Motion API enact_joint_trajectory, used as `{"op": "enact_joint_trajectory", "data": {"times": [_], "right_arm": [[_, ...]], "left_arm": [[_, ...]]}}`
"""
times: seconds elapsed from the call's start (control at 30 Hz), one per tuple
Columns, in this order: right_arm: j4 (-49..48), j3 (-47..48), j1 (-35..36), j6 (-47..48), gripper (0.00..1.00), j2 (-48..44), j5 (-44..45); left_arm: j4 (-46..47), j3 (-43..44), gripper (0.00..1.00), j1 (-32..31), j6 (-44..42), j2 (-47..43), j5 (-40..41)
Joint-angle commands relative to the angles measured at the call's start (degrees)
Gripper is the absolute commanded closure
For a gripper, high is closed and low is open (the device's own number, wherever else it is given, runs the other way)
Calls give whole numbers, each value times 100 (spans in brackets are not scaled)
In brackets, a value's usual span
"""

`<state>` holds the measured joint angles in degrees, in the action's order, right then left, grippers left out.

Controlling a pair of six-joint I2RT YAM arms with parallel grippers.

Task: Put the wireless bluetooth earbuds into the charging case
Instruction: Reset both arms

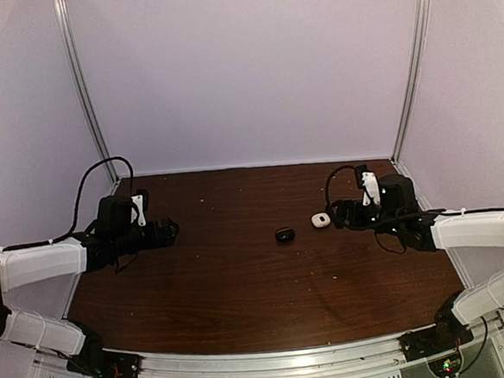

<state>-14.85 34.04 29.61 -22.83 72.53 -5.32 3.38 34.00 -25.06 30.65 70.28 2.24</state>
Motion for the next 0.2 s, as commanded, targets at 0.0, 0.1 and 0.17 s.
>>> {"op": "enact_joint_trajectory", "data": {"times": [0.0,0.1,0.17], "right_arm": [[-378,-123,-38,-47,0,-44,22],[-528,-242,-36,-62,0,-58,32],[-643,-324,-36,-25,0,-106,20]], "left_arm": [[561,-33,2,36,55,34,-111],[573,11,2,36,31,53,-115],[548,55,2,36,15,64,-110]]}}
